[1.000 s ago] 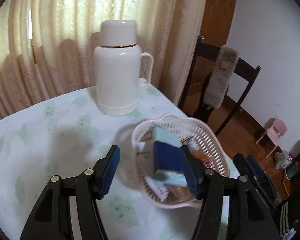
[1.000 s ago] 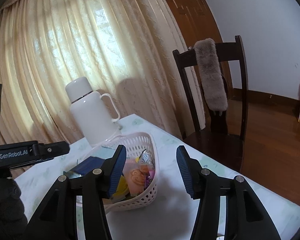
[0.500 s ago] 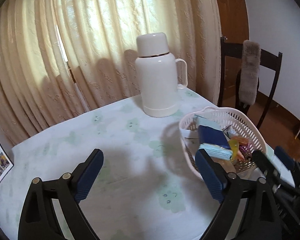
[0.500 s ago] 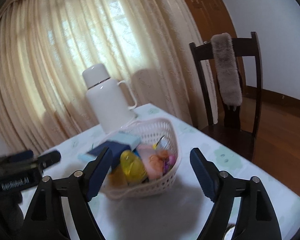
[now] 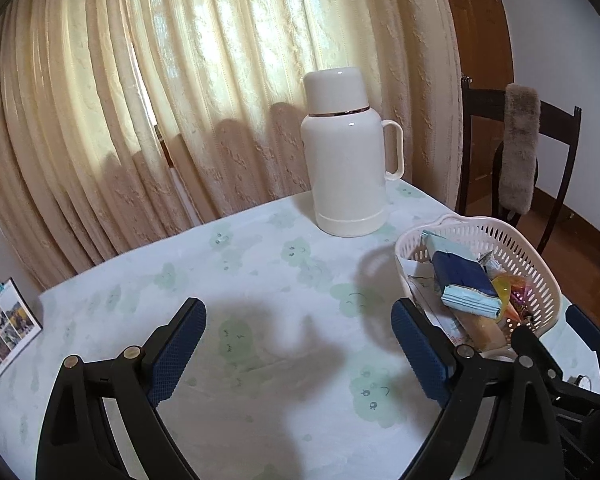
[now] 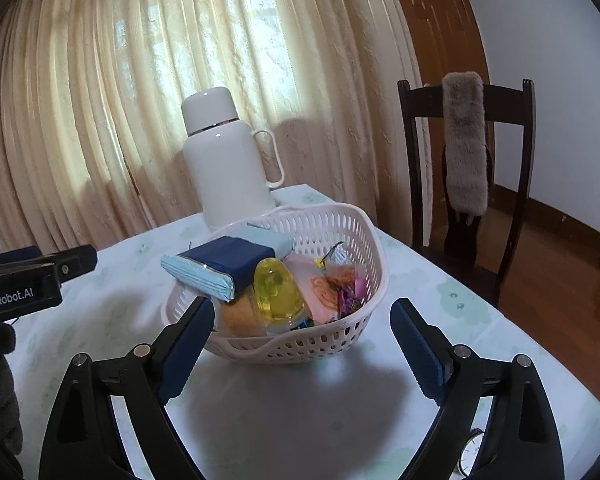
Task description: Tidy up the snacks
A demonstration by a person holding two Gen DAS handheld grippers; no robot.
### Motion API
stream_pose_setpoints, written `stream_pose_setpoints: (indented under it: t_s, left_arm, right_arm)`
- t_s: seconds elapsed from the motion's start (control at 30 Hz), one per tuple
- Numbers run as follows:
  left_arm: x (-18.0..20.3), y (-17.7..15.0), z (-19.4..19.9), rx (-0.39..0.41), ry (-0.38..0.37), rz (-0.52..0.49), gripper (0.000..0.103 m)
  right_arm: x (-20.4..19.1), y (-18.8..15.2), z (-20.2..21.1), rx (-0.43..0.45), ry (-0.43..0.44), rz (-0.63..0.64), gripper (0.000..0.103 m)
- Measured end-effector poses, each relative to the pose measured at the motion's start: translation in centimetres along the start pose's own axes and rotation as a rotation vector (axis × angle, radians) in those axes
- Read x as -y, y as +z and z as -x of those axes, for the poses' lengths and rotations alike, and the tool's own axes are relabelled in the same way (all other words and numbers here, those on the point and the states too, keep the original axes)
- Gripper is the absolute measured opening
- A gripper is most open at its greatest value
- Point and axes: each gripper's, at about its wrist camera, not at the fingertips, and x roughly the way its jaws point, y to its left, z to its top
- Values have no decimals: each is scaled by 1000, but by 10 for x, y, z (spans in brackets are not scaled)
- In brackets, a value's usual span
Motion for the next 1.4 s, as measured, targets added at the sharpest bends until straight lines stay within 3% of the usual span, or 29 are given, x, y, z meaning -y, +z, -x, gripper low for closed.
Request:
stream_pose_setpoints:
  t_s: [0.6,0.9,1.4]
  left_arm:
    - [19,-5,3,22,2,-77,94]
    - [25,-8,0,38,58,-122,102]
    - [29,-10,-2,50,118,-162,103]
  right_arm:
    - [-7,-1,-1,-6,-15,45,90]
    - [-9,-1,1,17,-34,60,90]
    - [-12,-2,-2,-3,-33,81,90]
